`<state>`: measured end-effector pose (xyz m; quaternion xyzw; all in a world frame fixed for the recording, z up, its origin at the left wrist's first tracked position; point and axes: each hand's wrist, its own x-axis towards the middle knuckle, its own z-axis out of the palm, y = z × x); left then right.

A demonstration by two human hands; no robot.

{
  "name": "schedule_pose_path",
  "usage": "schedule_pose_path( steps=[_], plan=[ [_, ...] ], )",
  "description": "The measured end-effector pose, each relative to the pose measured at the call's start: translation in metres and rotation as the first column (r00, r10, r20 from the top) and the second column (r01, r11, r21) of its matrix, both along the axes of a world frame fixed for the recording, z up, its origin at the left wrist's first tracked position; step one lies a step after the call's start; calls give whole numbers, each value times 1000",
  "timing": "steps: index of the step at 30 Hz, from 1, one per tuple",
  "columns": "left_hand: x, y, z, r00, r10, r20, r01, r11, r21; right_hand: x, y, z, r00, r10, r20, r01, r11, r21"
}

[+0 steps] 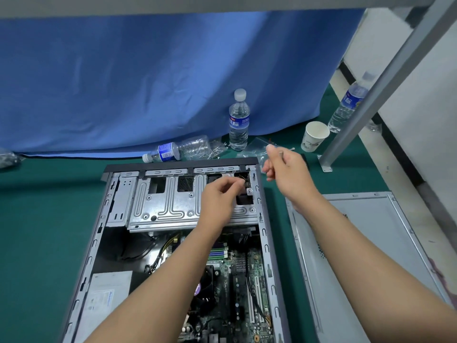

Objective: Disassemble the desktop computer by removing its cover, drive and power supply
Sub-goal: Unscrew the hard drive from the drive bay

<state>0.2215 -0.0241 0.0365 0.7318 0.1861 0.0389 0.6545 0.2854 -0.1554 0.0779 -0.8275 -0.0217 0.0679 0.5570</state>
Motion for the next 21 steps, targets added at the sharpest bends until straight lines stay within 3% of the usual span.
schedule_pose_path(
  steps=[5,12,14,16,19,21],
  plan=[
    [-11,-8,9,998,-17,-61,1,971,-240,-30,1,-1,979,196,57,-184,969,-166],
    [-23,-13,14,989,-120,-90,97,969,-227,-54,-8,-9,962,181,204,-129,962,-242],
    [-26,-11,12,983,-173,-54,167,981,-103,-54,-13,-13,961,176,214,-118,959,-259],
    [-28,-7,5,978,-208,-3,206,967,152,-51,-24,-20,976,132,175,-87,965,-247],
    [-35,-2,-14,959,-284,-13,238,776,585,-43,-49,-38,998,41,53,-28,974,-223],
    [-42,-3,-29,946,-307,-104,282,621,731,-39,-64,-57,1000,23,-15,-26,963,-268]
  ],
)
